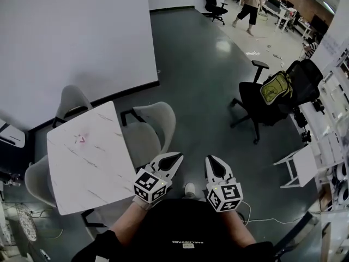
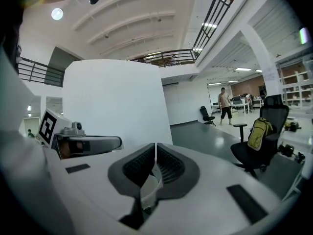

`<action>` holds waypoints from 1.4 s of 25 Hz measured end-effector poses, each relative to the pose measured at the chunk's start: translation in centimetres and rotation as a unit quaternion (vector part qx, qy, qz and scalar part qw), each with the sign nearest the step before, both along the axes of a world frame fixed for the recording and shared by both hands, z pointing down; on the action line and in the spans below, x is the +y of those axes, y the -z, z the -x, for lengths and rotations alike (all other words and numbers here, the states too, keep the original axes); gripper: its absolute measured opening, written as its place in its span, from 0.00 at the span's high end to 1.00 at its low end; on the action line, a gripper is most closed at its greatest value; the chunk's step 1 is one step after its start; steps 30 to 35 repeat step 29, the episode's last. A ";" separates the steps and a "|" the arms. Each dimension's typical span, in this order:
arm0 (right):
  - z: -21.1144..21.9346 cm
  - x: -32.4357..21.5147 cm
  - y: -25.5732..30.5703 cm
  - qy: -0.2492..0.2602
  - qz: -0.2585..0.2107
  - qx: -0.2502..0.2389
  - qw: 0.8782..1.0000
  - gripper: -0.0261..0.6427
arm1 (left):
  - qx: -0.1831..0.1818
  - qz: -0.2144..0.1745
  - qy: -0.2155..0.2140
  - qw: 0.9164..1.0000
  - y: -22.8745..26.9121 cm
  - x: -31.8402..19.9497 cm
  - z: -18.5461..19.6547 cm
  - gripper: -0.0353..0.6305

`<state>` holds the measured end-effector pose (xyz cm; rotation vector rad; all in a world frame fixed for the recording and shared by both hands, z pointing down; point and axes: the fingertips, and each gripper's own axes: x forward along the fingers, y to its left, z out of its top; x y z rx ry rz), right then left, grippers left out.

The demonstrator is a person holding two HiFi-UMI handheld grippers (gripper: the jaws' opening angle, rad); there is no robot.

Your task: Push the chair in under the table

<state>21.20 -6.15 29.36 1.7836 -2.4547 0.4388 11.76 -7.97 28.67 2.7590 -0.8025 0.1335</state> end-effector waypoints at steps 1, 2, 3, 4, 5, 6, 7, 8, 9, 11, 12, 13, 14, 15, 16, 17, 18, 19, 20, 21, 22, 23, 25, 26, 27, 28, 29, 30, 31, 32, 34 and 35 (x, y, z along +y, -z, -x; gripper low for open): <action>-0.1 0.1 -0.1 -0.004 0.001 -0.005 1.000 0.93 | -0.001 0.000 -0.002 1.000 0.0 0.1 -0.1 0.94; -0.3 0.2 -0.1 -0.007 0.002 -0.011 1.000 0.93 | -0.002 0.000 -0.004 1.000 -0.1 0.1 -0.2 0.94; -0.3 0.2 -0.2 -0.009 0.003 -0.016 1.000 0.93 | -0.003 0.001 -0.005 1.000 -0.2 0.2 -0.3 0.94; -0.4 0.3 -0.2 -0.010 0.003 -0.017 1.000 0.93 | -0.004 0.003 -0.007 1.000 -0.4 0.2 -0.4 0.94; -0.3 0.4 -0.2 -0.009 0.001 -0.016 1.000 0.93 | -0.004 0.004 -0.009 1.000 -0.6 0.3 -0.4 0.94; -0.2 0.5 -0.3 -0.008 -0.001 -0.013 1.000 0.93 | -0.004 0.006 -0.010 1.000 -0.8 0.3 -0.4 0.94; -0.1 0.7 -0.3 -0.008 -0.003 -0.010 1.000 0.93 | -0.004 0.008 -0.011 1.000 -0.9 0.3 -0.4 0.94; -0.1 0.7 -0.2 -0.008 -0.004 -0.008 1.000 0.93 | -0.003 0.009 -0.012 1.000 -0.9 0.4 -0.5 0.94; -0.1 0.8 -0.2 -0.009 -0.005 -0.008 1.000 0.93 | -0.004 0.009 -0.013 1.000 -0.9 0.4 -0.5 0.94; -0.1 0.8 -0.2 -0.012 -0.005 -0.008 1.000 0.93 | -0.006 0.008 -0.016 1.000 -0.8 0.4 -0.6 0.94; -0.1 0.8 -0.2 -0.013 -0.004 -0.008 1.000 0.93 | -0.007 0.007 -0.016 1.000 -0.8 0.4 -0.6 0.94; -0.2 0.7 -0.2 -0.014 -0.003 -0.008 1.000 0.93 | -0.008 0.007 -0.017 1.000 -0.8 0.3 -0.6 0.94; -0.2 0.7 -0.3 -0.016 -0.003 -0.008 1.000 0.93 | -0.009 0.008 -0.017 1.000 -0.9 0.3 -0.6 0.94; -0.3 0.7 -0.4 -0.018 -0.002 -0.007 1.000 0.93 | -0.010 0.009 -0.017 1.000 -0.9 0.3 -0.6 0.94; -0.4 0.7 -0.4 -0.019 -0.002 -0.007 1.000 0.93 | -0.010 0.009 -0.017 1.000 -0.9 0.2 -0.5 0.94; -0.4 0.6 -0.4 -0.021 -0.002 -0.007 1.000 0.93 | -0.009 0.010 -0.017 1.000 -0.9 0.2 -0.5 0.94; -0.5 0.6 -0.5 -0.022 -0.002 -0.007 1.000 0.93 | -0.009 0.010 -0.018 1.000 -0.9 0.2 -0.5 0.94; -0.5 0.6 -0.5 -0.023 -0.002 -0.006 1.000 0.93 | -0.010 0.010 -0.018 1.000 -1.0 0.2 -0.6 0.94; -0.6 0.6 -0.5 -0.023 -0.002 -0.006 1.000 0.93 | -0.010 0.010 -0.019 1.000 -1.1 0.1 -0.6 0.94; -0.6 0.5 -0.5 -0.024 -0.003 -0.005 1.000 0.93 | -0.011 0.011 -0.020 1.000 -1.1 0.1 -0.6 0.94; -0.6 0.5 -0.5 -0.025 -0.003 -0.004 1.000 0.93 | -0.012 0.012 -0.021 1.000 -1.2 0.1 -0.6 0.94; -0.7 0.5 -0.6 -0.026 -0.003 -0.004 1.000 0.93 | -0.012 0.012 -0.021 1.000 -1.3 0.1 -0.7 0.94; -0.7 0.2 -0.6 -0.026 -0.002 -0.003 1.000 0.93 | -0.012 0.013 -0.022 1.000 -1.3 -0.2 -0.7 0.94; -0.7 -0.1 -0.6 -0.026 -0.002 -0.003 1.000 0.93 | -0.012 0.014 -0.023 1.000 -1.4 -0.5 -0.7 0.94; -0.5 -0.5 -0.6 -0.026 -0.001 -0.003 1.000 0.93 | -0.013 0.014 -0.024 1.000 -1.4 -0.9 -0.6 0.94; -0.3 -1.0 -0.7 -0.026 0.000 -0.003 1.000 0.93 | -0.013 0.014 -0.025 0.999 -1.5 -1.3 -0.4 0.94; -0.1 -1.4 -0.8 -0.026 0.001 -0.003 1.000 0.93 | -0.013 0.015 -0.026 0.999 -1.5 -1.8 -0.3 0.94; -0.1 -1.4 -0.8 -0.026 0.001 -0.003 1.000 0.93 | -0.013 0.015 -0.026 0.999 -1.5 -1.8 -0.3 0.94; -0.1 -1.4 -0.8 -0.026 0.001 -0.003 1.000 0.93 | -0.013 0.015 -0.026 0.999 -1.5 -1.8 -0.3 0.94; -0.1 -1.4 -0.8 -0.026 0.001 -0.003 1.000 0.93 | -0.013 0.015 -0.026 0.999 -1.5 -1.8 -0.3 0.94; -0.1 -1.4 -0.8 -0.026 0.001 -0.003 1.000 0.93 | -0.013 0.015 -0.026 0.999 -1.5 -1.8 -0.3 0.94; -0.1 -1.4 -0.8 -0.026 0.001 -0.003 1.000 0.93 | -0.013 0.015 -0.026 0.999 -1.5 -1.8 -0.3 0.94</action>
